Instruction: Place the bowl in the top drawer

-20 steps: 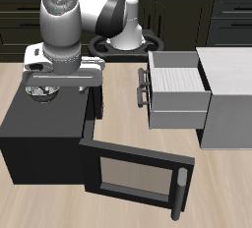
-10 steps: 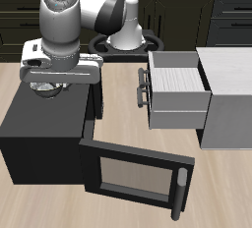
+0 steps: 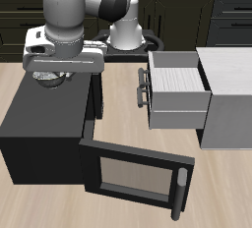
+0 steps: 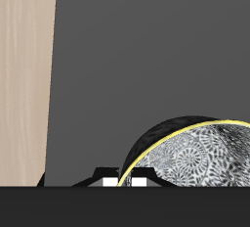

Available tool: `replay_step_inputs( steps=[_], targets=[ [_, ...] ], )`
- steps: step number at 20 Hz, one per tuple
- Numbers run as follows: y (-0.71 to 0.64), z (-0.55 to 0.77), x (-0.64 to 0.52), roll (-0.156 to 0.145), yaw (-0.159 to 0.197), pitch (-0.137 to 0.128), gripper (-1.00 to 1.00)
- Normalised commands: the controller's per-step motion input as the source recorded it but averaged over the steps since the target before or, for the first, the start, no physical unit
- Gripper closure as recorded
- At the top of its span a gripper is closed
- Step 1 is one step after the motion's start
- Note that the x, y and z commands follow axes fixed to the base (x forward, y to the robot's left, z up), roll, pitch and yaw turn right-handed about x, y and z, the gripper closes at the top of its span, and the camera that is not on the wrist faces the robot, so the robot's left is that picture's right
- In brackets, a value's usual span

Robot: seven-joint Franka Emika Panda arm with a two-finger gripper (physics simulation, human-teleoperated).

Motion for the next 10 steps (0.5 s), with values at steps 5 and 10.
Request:
replay_step_inputs(
  steps=[5,10],
  targets=[
    [0.38,0.31,-0.29,0.037,-0.011,-0.057,1.0],
    [0.46,0.28,-0.3,0.052,0.035,-0.062,1.0]
  ],
)
